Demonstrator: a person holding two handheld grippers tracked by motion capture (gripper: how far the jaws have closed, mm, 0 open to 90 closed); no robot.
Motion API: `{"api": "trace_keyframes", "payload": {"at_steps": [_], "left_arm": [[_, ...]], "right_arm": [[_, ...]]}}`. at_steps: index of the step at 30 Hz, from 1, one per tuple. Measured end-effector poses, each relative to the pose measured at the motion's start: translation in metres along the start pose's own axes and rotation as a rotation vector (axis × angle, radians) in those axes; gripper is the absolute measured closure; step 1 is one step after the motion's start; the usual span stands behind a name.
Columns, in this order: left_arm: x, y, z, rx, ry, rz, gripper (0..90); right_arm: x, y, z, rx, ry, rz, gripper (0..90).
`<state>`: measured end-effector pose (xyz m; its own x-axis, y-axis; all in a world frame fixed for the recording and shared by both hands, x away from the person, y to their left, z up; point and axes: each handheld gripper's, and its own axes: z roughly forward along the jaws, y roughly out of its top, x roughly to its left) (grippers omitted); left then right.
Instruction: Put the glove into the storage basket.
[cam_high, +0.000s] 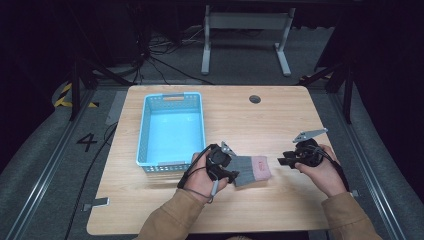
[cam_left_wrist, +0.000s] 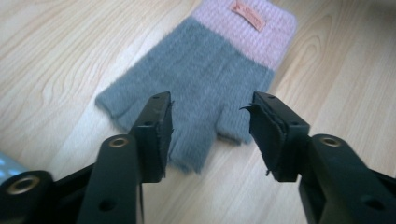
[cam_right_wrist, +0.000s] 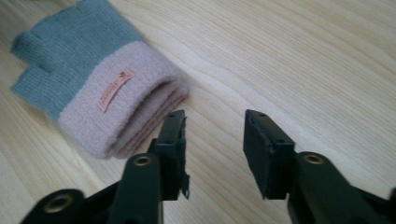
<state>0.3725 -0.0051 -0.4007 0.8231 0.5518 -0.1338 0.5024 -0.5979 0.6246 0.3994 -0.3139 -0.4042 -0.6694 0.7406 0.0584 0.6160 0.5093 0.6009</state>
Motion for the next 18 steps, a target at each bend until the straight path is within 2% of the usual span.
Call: {"api": "trace_keyframes", "payload": {"at_steps": [4, 7, 9, 18], "left_arm": [[0.002, 0.011, 0.012, 0.007, 0.023, 0.023, 39.8], [0.003, 0.016, 0.022, 0.03, 0.007, 0.066, 35.4], [0.003, 0.019, 0.028, 0.034, 0.009, 0.081, 32.6], [0.008, 0.026, 0.047, 0.051, 0.011, 0.108, 26.0]], "right_arm": [[-0.004, -0.007, -0.006, -0.016, -0.014, 0.014, 55.3], [-0.006, -0.011, -0.011, -0.028, -0.016, 0.023, 55.1], [-0.006, -0.013, -0.013, -0.031, -0.017, 0.03, 55.0], [-0.007, -0.021, -0.019, -0.039, -0.022, 0.039, 54.2]]}}
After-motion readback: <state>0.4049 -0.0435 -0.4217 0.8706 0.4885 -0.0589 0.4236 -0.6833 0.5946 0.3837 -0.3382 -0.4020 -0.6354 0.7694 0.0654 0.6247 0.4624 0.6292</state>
